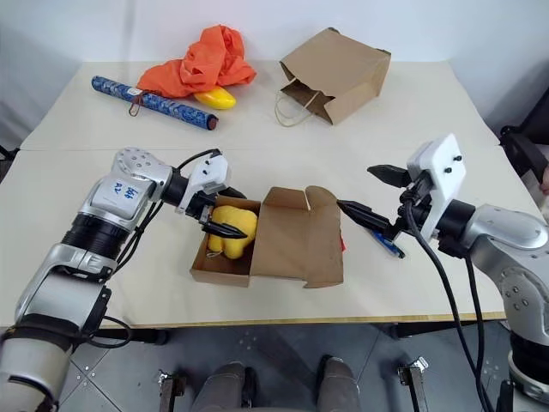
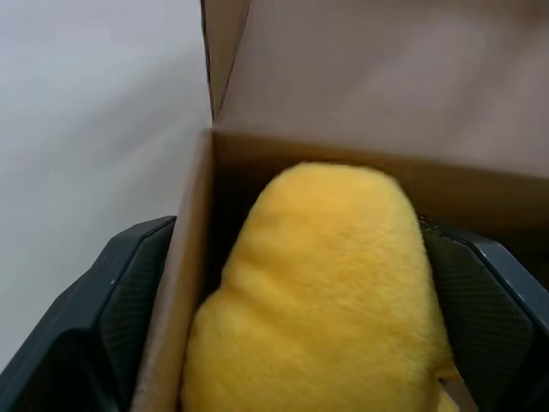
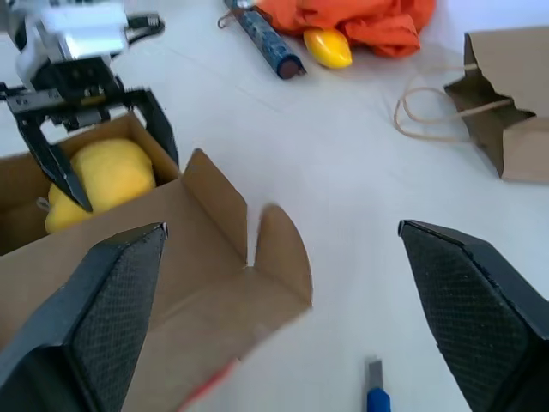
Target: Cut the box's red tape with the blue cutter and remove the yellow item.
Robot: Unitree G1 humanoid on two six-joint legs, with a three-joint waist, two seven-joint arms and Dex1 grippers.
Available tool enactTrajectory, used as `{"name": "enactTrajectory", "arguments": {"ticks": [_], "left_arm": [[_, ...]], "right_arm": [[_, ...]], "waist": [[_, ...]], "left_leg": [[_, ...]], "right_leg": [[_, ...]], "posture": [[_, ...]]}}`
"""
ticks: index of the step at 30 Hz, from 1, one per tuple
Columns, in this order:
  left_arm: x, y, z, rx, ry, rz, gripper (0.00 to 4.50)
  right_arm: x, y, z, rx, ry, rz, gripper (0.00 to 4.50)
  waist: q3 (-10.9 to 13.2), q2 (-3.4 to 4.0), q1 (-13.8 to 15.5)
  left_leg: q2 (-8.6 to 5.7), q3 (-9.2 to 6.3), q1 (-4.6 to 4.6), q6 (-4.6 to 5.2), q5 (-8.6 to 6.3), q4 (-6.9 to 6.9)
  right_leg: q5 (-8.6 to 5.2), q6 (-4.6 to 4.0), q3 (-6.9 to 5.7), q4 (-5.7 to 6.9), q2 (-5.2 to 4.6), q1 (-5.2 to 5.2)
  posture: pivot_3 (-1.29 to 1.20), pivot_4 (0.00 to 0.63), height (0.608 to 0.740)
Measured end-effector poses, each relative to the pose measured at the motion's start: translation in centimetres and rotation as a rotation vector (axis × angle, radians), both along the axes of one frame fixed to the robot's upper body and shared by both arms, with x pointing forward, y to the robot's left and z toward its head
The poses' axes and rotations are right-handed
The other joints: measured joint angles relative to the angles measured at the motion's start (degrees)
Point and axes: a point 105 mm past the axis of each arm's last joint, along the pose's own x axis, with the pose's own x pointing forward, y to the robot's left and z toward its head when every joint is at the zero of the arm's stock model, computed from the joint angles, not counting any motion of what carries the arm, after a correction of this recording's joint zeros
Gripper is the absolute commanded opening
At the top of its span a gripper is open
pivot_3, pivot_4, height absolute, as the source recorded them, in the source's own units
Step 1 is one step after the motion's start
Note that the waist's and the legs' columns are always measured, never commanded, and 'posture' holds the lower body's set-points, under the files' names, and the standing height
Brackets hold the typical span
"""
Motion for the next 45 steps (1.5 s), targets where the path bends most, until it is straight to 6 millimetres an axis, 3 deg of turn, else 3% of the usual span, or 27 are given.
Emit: {"name": "enactTrajectory", "arguments": {"ticks": [12, 20, 27, 29, 34, 42, 45], "left_arm": [[-0.4, 0.3, -0.4, -0.035, -0.040, 0.025, 4.48], [0.3, -0.2, 2.2, -0.232, -0.171, 0.041, 4.48], [-1.6, 0.5, 4.1, -0.411, -0.255, -0.005, 4.48], [-2.6, 1.1, 3.6, -0.384, -0.217, -0.027, 4.48], [-4.4, 1.8, -0.1, -0.270, -0.057, -0.053, 4.48], [-3.5, 0.8, -1.4, -0.189, -0.055, -0.009, 4.48], [-2.9, 0.5, -1.5, -0.166, -0.068, 0.004, 3.97]], "right_arm": [[-0.5, -0.2, 0.5, -0.037, -0.027, 0.073, 4.50], [-0.4, -0.2, 1.2, -0.032, -0.049, 0.074, 4.50], [-0.4, -0.2, 1.2, -0.029, -0.046, 0.075, 4.50], [-0.4, -0.1, 1.2, -0.029, -0.045, 0.077, 4.50], [-0.6, -0.1, 1.3, -0.042, -0.040, 0.096, 4.50], [-2.5, 0.3, 0.4, -0.052, -0.003, 0.213, 4.50], [-3.2, 0.3, -0.3, -0.070, 0.019, 0.249, 4.50]], "waist": [[0.0, 0.00, 0.0], [0.0, -0.01, 0.0], [0.0, -0.01, -0.1], [0.0, 0.00, -0.1], [0.0, 0.00, 0.1], [0.0, -0.02, 0.2], [0.0, -0.02, 0.2]], "left_leg": [[0.00, -0.01, 0.01, 0.01, -0.01, 0.09], [0.00, -0.02, 0.00, 0.01, -0.01, 0.14], [0.01, -0.06, 0.01, 0.01, -0.01, 0.15], [0.01, -0.05, 0.06, 0.01, -0.01, 0.15], [0.01, -0.06, 0.06, 0.01, -0.01, 0.17], [0.00, -0.08, 0.08, 0.02, -0.01, 0.22], [0.01, -0.08, 0.10, 0.02, -0.01, 0.23]], "right_leg": [[0.00, 0.00, 0.03, 0.05, 0.00, 0.02], [0.00, 0.00, 0.02, 0.09, -0.01, 0.03], [0.00, 0.00, 0.02, 0.18, -0.01, 0.02], [0.00, 0.00, 0.04, 0.25, -0.01, 0.02], [0.00, -0.01, 0.04, 0.26, -0.01, 0.03], [0.00, -0.01, 0.04, 0.26, -0.02, 0.10], [0.00, -0.02, 0.04, 0.27, -0.02, 0.12]], "posture": [[0.00, 0.150, 0.740], [0.00, 0.150, 0.740], [0.00, 0.150, 0.740], [0.00, 0.150, 0.740], [0.00, 0.150, 0.740], [0.00, 0.150, 0.740], [0.00, 0.150, 0.740]]}}
